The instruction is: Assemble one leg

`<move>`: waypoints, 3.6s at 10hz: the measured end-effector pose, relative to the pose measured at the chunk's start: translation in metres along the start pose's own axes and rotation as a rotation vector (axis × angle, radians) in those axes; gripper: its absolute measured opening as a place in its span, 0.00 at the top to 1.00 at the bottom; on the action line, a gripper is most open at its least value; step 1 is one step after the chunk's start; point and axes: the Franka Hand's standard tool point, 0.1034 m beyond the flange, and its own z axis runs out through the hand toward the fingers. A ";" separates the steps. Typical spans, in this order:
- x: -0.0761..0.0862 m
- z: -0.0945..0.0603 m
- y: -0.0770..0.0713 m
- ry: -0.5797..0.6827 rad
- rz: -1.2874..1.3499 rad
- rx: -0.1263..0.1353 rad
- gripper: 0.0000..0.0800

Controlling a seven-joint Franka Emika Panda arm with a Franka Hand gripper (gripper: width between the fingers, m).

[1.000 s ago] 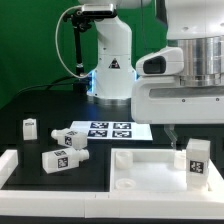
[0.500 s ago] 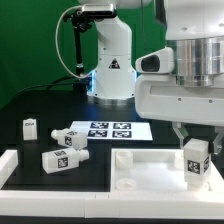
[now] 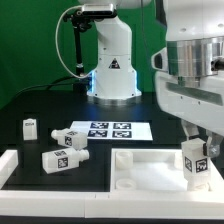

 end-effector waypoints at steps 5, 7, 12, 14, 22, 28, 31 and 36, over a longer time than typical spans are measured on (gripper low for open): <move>0.006 0.001 0.003 0.018 -0.416 -0.008 0.34; 0.009 0.002 0.005 0.038 -0.747 -0.022 0.20; 0.006 0.005 -0.001 0.104 -1.207 -0.041 0.19; 0.009 0.004 -0.001 0.104 -1.160 -0.040 0.34; 0.003 0.003 0.001 0.096 -0.190 -0.018 0.64; 0.009 0.007 0.003 0.037 0.088 0.033 0.41; 0.008 0.007 0.002 0.055 -0.481 0.023 0.19; 0.014 0.008 0.001 0.090 -1.013 -0.019 0.19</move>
Offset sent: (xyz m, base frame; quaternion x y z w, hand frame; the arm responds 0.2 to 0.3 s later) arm -0.0198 -0.0015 -0.0026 -0.0082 -0.0304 -0.2206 0.9749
